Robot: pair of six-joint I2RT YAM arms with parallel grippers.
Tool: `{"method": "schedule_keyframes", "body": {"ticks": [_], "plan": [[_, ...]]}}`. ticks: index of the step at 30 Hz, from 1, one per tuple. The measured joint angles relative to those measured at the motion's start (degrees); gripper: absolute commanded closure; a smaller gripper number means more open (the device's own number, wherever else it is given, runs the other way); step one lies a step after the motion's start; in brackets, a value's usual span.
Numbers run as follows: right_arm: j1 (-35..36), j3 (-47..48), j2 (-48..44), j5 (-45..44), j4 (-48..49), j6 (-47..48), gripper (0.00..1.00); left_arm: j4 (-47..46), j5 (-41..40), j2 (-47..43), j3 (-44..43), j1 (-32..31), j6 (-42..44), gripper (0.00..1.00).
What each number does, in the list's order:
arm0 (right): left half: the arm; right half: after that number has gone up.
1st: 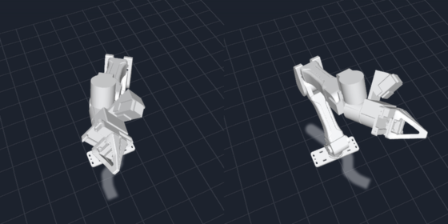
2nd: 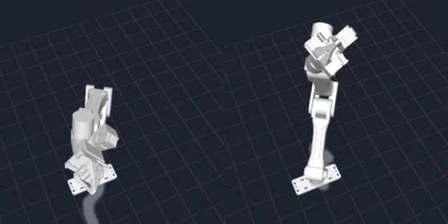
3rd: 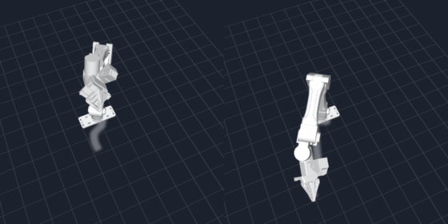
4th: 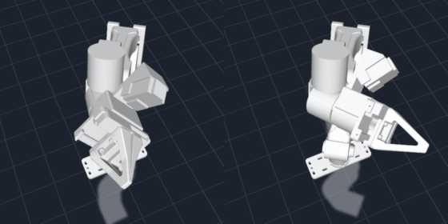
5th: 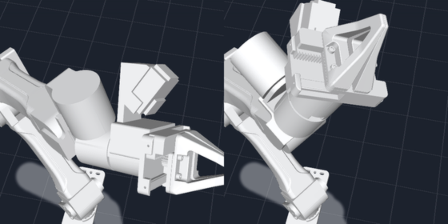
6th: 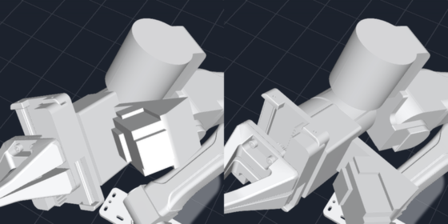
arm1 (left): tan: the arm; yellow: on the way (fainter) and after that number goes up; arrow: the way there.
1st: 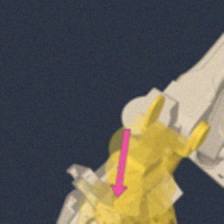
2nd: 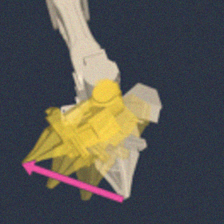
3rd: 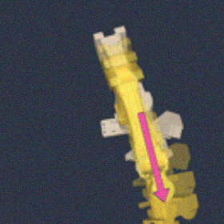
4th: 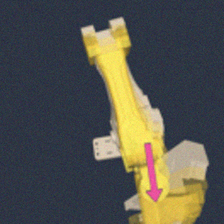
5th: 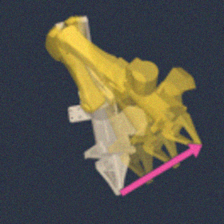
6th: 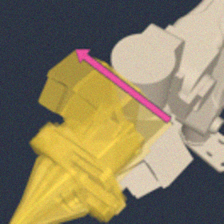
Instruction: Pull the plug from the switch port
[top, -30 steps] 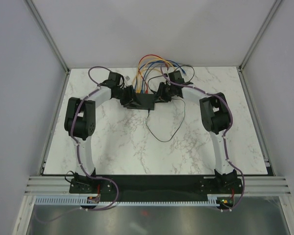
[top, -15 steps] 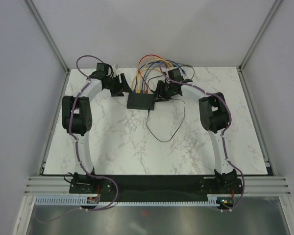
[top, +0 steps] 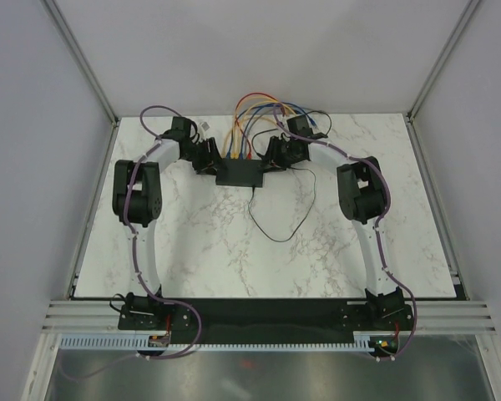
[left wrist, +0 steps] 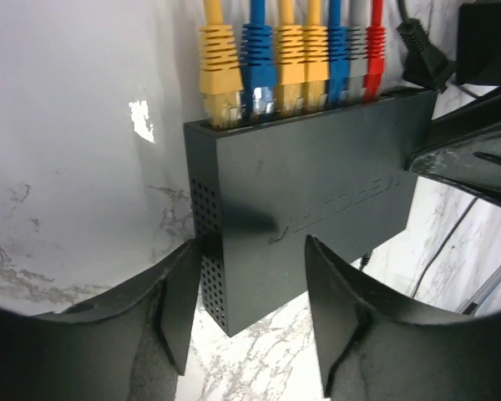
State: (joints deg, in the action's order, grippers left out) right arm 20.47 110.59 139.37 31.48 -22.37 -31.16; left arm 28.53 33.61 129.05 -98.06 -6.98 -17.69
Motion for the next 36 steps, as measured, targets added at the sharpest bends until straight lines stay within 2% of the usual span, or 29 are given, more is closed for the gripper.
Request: {"method": "schedule_keyframes", "body": {"ticks": [9, 14, 20, 25, 26, 27, 30, 32, 35, 36], "plan": [[-0.02, -3.91, -1.99, 0.11, 2.21, -0.09, 0.71, -2.71, -2.34, -4.48, 8.28, -1.4, 0.2, 0.51], [-0.02, -13.22, -7.76, -1.49, 5.27, 0.24, 0.72, -2.08, -4.35, -8.79, 13.99, -4.85, -0.11, 0.52], [0.55, -29.22, -18.32, -2.12, 7.61, 0.61, 0.73, -1.68, -4.72, -17.44, 26.25, -9.29, -2.86, 0.52], [2.97, -38.42, -25.57, -2.99, 6.34, 2.03, 0.61, -0.13, -4.57, -25.7, 35.58, -11.89, -4.74, 0.46], [3.48, -39.26, -26.6, -3.58, 5.31, 2.67, 0.57, 0.57, -4.74, -27.26, 36.17, -12.17, -4.81, 0.46], [3.89, -39.91, -27.69, -4.48, 3.82, 3.5, 0.47, 1.46, -4.94, -28.79, 36.26, -12.41, -4.81, 0.45], [4.81, -41.24, -31.93, -7.78, -1.09, 6.23, 0.36, 3.61, -6.23, -33.42, 35.34, -12.66, -4.76, 0.44], [4.79, -42.77, -36.35, -9.97, -3.43, 7.93, 0.36, 4.83, -7.08, -35.67, 34.01, -12.76, -4.74, 0.43], [4.59, -46.4, -43.74, -11.65, -5.11, 8.74, 0.42, 5.14, -6.82, -37.77, 32.04, -13.27, -4.76, 0.44], [4.59, -47.89, -45.92, -11.85, -5.07, 8.7, 0.47, 5.01, -6.16, -37.64, 31.43, -13.6, -4.76, 0.44]]}}
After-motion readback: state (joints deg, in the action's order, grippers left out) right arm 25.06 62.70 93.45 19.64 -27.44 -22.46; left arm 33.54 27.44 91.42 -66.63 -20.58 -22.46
